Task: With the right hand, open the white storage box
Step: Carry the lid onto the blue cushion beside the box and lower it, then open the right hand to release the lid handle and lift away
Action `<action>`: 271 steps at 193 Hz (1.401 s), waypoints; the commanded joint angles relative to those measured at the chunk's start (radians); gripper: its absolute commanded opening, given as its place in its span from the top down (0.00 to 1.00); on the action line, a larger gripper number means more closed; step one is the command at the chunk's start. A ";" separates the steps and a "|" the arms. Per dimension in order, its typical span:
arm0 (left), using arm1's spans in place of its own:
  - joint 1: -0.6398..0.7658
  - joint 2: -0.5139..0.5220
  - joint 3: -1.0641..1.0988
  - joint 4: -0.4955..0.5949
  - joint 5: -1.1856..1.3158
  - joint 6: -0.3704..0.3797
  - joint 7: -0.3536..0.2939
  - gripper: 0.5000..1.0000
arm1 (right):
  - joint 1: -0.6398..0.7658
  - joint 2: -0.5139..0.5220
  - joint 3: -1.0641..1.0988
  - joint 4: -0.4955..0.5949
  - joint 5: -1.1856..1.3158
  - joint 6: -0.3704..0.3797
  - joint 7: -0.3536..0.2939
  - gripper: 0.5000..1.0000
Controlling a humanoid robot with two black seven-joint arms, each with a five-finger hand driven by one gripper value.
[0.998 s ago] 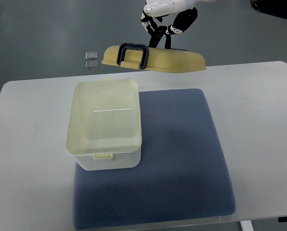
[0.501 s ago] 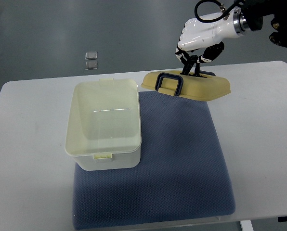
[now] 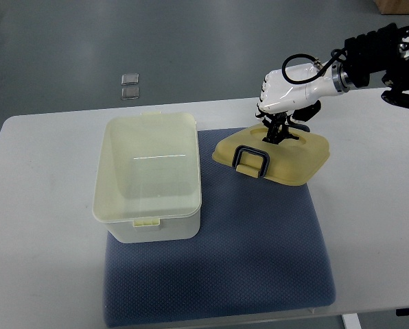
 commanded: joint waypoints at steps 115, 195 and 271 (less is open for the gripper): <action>0.000 0.000 0.000 0.000 0.000 0.000 0.000 0.00 | -0.115 0.041 0.010 0.028 -0.002 -0.093 0.000 1.00; 0.000 0.000 0.000 0.000 0.000 0.000 0.000 0.00 | -0.129 0.036 0.013 0.033 0.006 -0.122 0.000 0.17; 0.000 0.000 0.000 0.000 0.000 0.000 0.000 0.00 | -0.089 -0.001 0.171 -0.041 0.329 0.074 0.000 0.23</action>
